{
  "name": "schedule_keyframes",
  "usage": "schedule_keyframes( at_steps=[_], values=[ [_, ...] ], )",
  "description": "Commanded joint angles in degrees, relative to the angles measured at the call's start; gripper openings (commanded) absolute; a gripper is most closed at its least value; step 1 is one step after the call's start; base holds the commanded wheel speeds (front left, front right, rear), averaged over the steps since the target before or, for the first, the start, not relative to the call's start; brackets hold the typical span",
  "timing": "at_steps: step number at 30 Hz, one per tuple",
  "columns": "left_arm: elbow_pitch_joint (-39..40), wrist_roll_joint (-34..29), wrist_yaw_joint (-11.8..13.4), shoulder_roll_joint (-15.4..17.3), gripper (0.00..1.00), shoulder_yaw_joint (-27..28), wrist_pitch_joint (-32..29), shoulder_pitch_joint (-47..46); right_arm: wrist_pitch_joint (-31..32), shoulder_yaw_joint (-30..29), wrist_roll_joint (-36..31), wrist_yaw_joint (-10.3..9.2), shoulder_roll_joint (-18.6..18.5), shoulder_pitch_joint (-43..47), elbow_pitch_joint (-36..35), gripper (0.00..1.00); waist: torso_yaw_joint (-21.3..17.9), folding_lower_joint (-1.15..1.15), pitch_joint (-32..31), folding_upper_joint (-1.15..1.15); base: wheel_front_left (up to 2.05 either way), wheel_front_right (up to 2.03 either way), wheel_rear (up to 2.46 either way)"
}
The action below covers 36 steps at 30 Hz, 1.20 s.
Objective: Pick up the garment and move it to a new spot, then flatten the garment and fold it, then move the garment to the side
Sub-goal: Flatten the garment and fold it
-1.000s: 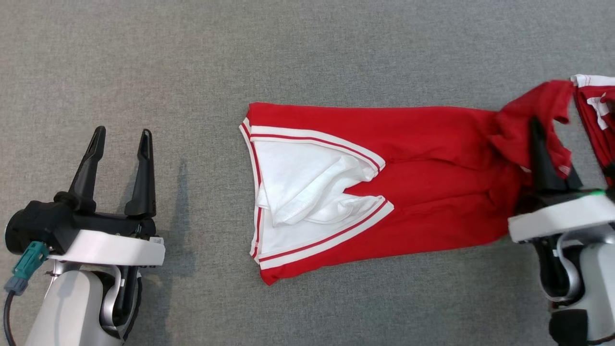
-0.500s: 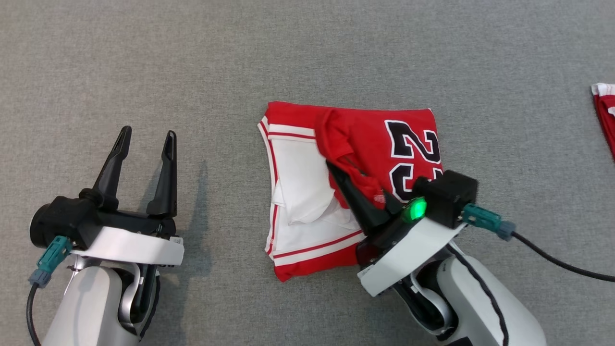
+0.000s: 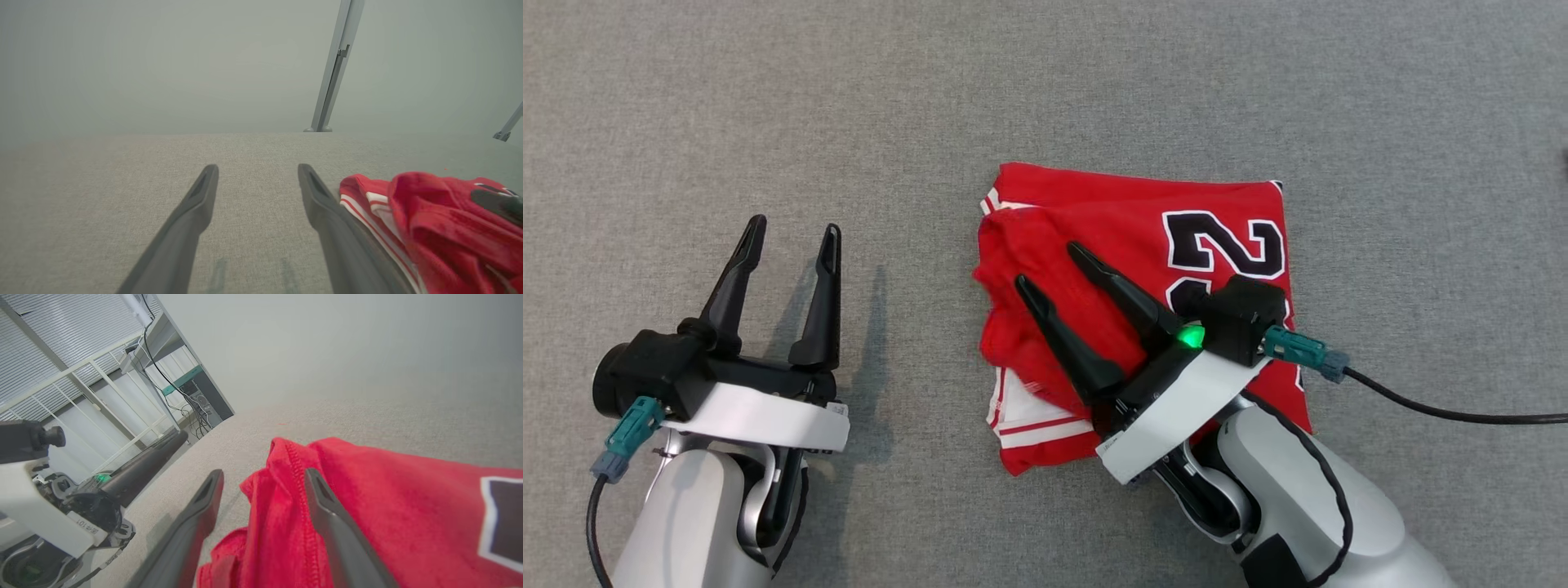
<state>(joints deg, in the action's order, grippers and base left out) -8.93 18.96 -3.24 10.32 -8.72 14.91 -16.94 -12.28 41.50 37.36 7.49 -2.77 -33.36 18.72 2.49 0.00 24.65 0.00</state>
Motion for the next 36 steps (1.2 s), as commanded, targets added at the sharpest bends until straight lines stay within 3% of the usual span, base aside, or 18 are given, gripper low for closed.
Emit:
schedule_keyframes(
  at_steps=[1,6,14,21,27,36],
  values=[
    [0.0,-0.6,-0.3,0.3,1.0,0.4,0.2,-0.6,-0.9,-0.2,0.1,0.01,-0.3,-0.9,-0.9,1.0,-0.5,0.0,-0.2,0.0,0.0,0.0,0.0],
    [0.0,-1.0,0.1,0.5,1.0,1.1,0.2,0.2,-2.1,-5.8,-2.3,0.01,-0.4,0.4,-5.8,1.0,-2.1,0.0,-1.0,0.0,0.0,0.0,0.0],
    [0.3,-1.0,1.9,0.7,1.0,2.8,0.2,1.4,-0.9,-25.4,-13.0,0.01,-3.0,8.0,-14.2,1.0,-4.0,0.0,-2.7,0.0,0.0,0.0,0.0],
    [1.4,-1.1,3.5,0.6,1.0,3.7,0.2,3.5,1.5,-38.7,-20.2,0.01,-5.4,16.4,-15.8,1.0,-4.4,0.0,-5.1,0.0,0.0,0.0,0.0],
    [2.7,-1.2,4.8,0.6,1.0,3.6,-0.2,6.1,2.5,-42.7,-22.3,0.01,-6.3,21.4,-16.1,1.0,-4.4,0.0,-7.0,0.0,0.0,0.0,0.0],
    [4.7,-0.9,5.5,1.0,1.0,3.4,-1.4,7.6,3.1,-43.4,-22.6,0.01,-6.0,23.0,-16.3,1.0,-4.1,0.0,-7.8,0.0,0.0,0.0,0.0]
  ],
)
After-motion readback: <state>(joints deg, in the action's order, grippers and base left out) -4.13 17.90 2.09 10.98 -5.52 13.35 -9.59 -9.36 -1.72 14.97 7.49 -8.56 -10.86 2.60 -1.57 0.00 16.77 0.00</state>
